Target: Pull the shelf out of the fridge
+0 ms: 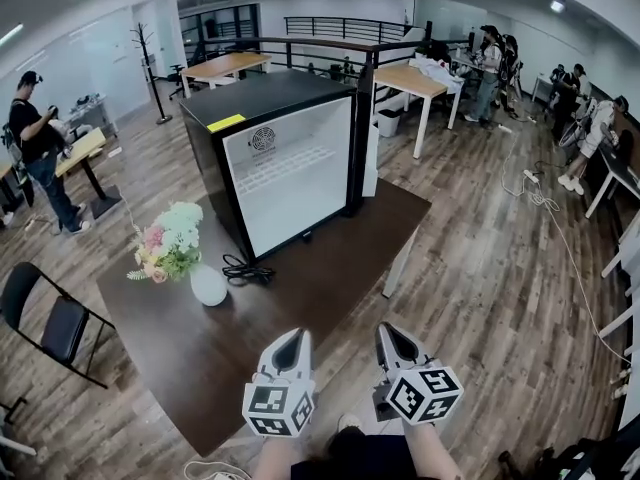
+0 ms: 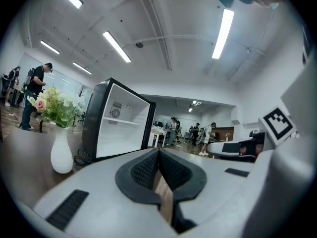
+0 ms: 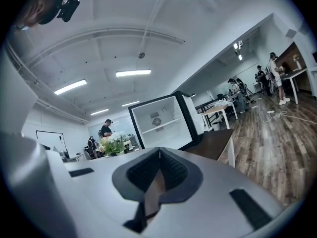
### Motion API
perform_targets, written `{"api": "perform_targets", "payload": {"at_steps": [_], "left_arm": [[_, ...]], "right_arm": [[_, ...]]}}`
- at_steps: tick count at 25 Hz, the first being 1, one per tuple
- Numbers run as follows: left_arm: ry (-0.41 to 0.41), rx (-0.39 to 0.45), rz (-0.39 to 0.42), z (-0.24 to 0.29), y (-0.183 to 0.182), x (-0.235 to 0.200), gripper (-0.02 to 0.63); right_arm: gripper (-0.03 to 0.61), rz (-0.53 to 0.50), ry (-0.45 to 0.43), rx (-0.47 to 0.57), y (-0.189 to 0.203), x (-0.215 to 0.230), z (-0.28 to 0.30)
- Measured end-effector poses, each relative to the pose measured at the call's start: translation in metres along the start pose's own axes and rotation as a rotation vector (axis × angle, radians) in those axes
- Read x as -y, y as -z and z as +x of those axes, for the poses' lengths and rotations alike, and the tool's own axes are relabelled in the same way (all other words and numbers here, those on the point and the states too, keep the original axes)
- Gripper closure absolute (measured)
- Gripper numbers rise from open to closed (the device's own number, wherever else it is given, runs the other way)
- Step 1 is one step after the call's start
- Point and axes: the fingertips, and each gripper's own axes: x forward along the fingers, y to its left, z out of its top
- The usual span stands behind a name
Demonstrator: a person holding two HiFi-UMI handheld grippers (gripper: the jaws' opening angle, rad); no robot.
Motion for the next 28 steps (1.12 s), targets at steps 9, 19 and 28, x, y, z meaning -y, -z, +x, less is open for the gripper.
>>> {"api": "perform_targets", "payload": {"at_steps": [9,19,28], "left_arm": [[-0.056,0.019,0.008,0.057,-0.008,-0.006,0.609],[-0.078,-0.015,-0.018,0.084,0.006,-0.003,0.609],[-0.062,-0.034,-0.033,0.131,0.017,-0.005,0.609]], "right_arm": [[0.586,-0.001,-0.036,-0.005,-0.021,0.045,0.044],[0.586,0.026,-0.05,-0.045,-0.014,0.069,0.06],[0.586,0.039,-0.019,-0.056,-0.016,0.107,0.085]]}}
